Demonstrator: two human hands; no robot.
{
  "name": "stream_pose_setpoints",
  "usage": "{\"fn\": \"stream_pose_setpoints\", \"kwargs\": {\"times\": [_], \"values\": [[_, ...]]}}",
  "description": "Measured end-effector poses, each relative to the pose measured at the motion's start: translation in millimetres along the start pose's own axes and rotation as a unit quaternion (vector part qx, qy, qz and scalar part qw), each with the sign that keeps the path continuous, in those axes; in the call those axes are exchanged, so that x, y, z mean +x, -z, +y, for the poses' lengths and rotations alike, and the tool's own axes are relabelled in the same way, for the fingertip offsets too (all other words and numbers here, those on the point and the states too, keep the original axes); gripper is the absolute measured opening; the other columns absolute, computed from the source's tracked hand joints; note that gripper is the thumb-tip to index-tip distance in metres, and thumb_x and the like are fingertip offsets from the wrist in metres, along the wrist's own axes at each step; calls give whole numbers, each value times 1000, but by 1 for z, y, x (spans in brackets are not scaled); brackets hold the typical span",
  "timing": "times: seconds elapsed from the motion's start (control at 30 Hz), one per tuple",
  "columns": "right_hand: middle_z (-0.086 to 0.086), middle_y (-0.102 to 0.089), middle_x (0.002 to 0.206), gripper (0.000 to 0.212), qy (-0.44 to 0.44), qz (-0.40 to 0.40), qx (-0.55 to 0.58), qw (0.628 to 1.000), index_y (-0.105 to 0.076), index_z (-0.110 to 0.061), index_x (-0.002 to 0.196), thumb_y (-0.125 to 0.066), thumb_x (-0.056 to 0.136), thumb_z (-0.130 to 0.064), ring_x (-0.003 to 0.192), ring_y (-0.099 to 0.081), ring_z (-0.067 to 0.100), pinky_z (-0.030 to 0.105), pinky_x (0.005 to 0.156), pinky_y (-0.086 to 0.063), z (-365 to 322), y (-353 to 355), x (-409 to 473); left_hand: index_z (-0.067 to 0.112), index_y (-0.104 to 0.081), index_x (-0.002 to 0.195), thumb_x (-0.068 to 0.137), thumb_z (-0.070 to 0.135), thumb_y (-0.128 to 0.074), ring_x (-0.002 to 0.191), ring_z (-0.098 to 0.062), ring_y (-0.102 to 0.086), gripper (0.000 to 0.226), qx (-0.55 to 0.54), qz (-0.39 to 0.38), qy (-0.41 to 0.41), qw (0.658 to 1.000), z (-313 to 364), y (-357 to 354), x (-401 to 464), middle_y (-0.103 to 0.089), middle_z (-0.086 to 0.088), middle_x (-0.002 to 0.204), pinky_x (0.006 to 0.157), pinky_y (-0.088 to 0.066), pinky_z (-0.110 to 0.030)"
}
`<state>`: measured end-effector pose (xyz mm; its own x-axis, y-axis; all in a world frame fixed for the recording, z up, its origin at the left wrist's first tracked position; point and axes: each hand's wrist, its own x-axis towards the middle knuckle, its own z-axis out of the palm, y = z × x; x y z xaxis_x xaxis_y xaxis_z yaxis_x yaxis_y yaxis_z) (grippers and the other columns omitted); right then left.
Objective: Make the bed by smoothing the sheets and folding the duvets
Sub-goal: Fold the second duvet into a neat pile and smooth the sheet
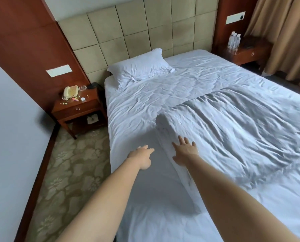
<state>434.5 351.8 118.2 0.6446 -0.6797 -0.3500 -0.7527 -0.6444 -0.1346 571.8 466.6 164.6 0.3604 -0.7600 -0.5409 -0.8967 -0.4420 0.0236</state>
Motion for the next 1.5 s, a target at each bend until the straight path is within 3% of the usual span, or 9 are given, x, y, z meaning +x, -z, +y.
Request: {"fn": "stream_pose_setpoints", "kwargs": {"times": [0.1,0.2,0.5,0.7,0.9,1.23,1.4,1.5], "values": [[6,-3,160,67,-18,-28,-17,999,-24,-28,150,-53,90,-29,146,-6,25,45,115,-17,-4,-9,6,30,-18,152,95,8,-35,148,-21,-6,64,29,-36,-22,999,-11,-3,20,-2,3,161,115,-24,-40],[6,-4,160,65,-45,-18,-21,999,-27,-28,149,-53,90,-29,147,-5,25,44,115,-17,-11,-12,23,29,-19,152,95,9,-36,148,-23,-7,62,55,-26,-63,996,-27,6,46,-3,1,161,116,-19,-41],[7,0,161,67,-218,25,50,974,-18,-28,151,-51,93,-36,148,-3,24,40,119,-11,-91,-18,31,27,-23,151,93,11,-38,146,-25,-14,61,116,7,-220,969,-107,38,116,-7,-3,161,115,-25,-43],[6,0,161,69,-231,35,42,971,-17,-29,152,-51,93,-37,148,-3,21,37,119,-9,-157,1,47,24,-23,151,93,8,-37,146,-26,-14,61,108,4,-282,953,-151,63,127,-8,-4,160,115,-24,-47],[7,-1,161,68,-267,48,35,962,-18,-27,152,-51,93,-34,148,-3,22,38,120,-10,-170,22,63,25,-21,151,94,12,-36,146,-24,-15,60,107,15,-308,945,-173,84,145,-7,-3,161,114,-27,-44],[7,-1,161,69,-316,59,61,945,-18,-27,151,-52,92,-31,148,0,23,44,120,-6,-131,33,119,27,-18,152,92,12,-40,145,-24,-18,65,173,15,-336,926,-146,107,204,-5,-2,161,113,-30,-43],[7,2,160,72,-347,65,106,929,-14,-27,152,-54,92,-31,148,2,27,47,119,-5,-85,39,171,27,-12,152,90,11,-40,143,-24,-24,70,206,9,-327,922,-118,125,259,-12,-2,159,109,-35,-42],[9,-7,159,73,-366,64,115,921,-17,-25,150,-57,89,-34,146,-7,30,47,118,-10,-64,31,191,31,-7,152,90,15,-44,136,-26,-34,74,198,16,-340,919,-100,130,292,-21,0,155,104,-39,-42]]}}
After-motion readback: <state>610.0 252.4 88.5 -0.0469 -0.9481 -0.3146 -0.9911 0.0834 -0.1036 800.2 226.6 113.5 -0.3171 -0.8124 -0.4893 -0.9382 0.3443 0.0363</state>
